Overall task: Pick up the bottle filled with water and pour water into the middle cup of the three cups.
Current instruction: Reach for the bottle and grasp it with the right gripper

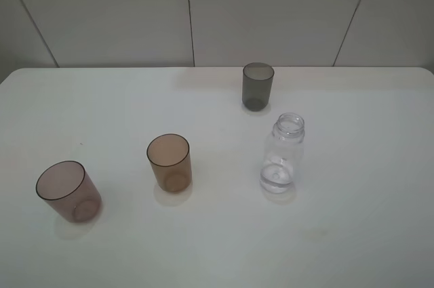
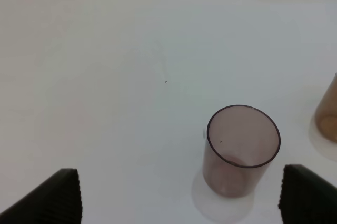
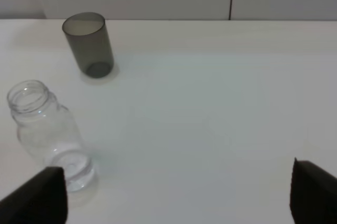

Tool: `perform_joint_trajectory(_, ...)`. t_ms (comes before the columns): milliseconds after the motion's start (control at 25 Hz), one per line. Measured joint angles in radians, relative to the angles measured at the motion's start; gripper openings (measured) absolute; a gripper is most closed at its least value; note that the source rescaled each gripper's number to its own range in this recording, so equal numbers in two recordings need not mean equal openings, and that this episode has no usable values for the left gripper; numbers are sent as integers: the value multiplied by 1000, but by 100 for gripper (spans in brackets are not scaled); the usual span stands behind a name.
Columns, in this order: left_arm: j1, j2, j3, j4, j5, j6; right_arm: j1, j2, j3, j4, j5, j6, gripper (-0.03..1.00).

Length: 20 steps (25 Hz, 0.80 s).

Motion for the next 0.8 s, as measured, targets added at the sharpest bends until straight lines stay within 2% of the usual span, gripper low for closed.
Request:
perform_joint_trajectory(160, 0, 0, 0, 0, 0, 0, 0, 227, -7, 45, -27, -1, 87)
perform_joint_trajectory(240, 0, 0, 0, 0, 0, 0, 0, 267, -11, 59, -56, -3, 87)
perform_joint_trajectory(440, 0, 0, 0, 0, 0, 0, 0, 476, -17, 180, -304, -33, 87)
perform_joint_trajectory(480, 0, 0, 0, 0, 0, 0, 11, 570, -17, 230, -380, -101, 87)
perform_joint_trajectory(560, 0, 0, 0, 0, 0, 0, 57, 659, -17, 268, -422, -175, 87)
perform_joint_trajectory(680, 0, 0, 0, 0, 0, 0, 176, 754, -11, 294, -492, -239, 87)
perform_joint_trajectory(800, 0, 0, 0, 0, 0, 0, 303, 800, 46, 298, -637, -253, 87)
